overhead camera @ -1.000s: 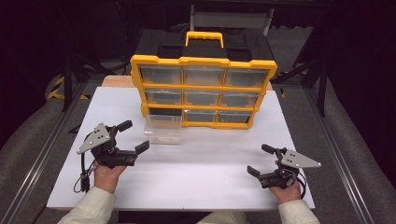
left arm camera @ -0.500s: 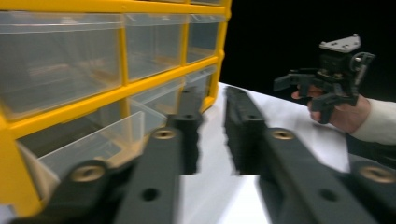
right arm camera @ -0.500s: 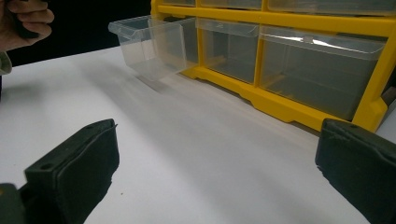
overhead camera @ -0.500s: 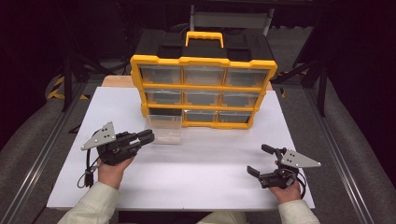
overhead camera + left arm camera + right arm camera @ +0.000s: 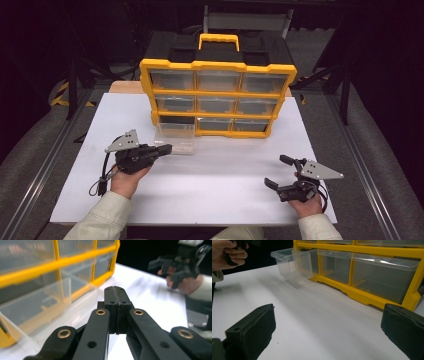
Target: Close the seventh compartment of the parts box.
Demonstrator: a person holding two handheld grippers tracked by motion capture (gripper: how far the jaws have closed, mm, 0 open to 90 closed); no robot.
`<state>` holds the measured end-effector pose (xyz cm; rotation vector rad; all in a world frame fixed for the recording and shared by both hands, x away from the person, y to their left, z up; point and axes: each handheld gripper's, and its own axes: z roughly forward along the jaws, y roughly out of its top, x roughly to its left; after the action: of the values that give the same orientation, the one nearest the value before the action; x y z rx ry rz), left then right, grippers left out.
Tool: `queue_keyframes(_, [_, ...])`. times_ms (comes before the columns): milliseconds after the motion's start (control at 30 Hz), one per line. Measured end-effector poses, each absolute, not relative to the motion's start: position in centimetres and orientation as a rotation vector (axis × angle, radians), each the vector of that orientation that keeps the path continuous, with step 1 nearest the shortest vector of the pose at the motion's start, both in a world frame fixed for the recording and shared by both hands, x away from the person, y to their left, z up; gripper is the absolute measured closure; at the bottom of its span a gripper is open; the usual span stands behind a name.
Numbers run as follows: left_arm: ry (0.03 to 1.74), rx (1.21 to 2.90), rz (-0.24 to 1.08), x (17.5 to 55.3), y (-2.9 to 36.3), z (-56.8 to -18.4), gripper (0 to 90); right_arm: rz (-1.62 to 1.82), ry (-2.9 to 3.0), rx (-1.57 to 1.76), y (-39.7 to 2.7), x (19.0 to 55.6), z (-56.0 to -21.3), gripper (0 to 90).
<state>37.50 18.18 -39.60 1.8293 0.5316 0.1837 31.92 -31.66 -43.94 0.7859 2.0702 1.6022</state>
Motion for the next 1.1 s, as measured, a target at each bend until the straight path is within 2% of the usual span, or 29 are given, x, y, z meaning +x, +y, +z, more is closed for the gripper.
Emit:
queue_keyframes(633, [0.615, 1.938, 0.109, 38.7, 17.2, -42.9, 89.5, 1.609, 2.079, 0.782, -31.6, 32.0, -44.0, 0.3])
queue_keyframes(1100, [0.671, 1.95, 0.123, 39.6, 17.0, -43.9, 89.5, 1.619, 2.084, 0.783, -31.6, 32.0, -44.0, 0.3])
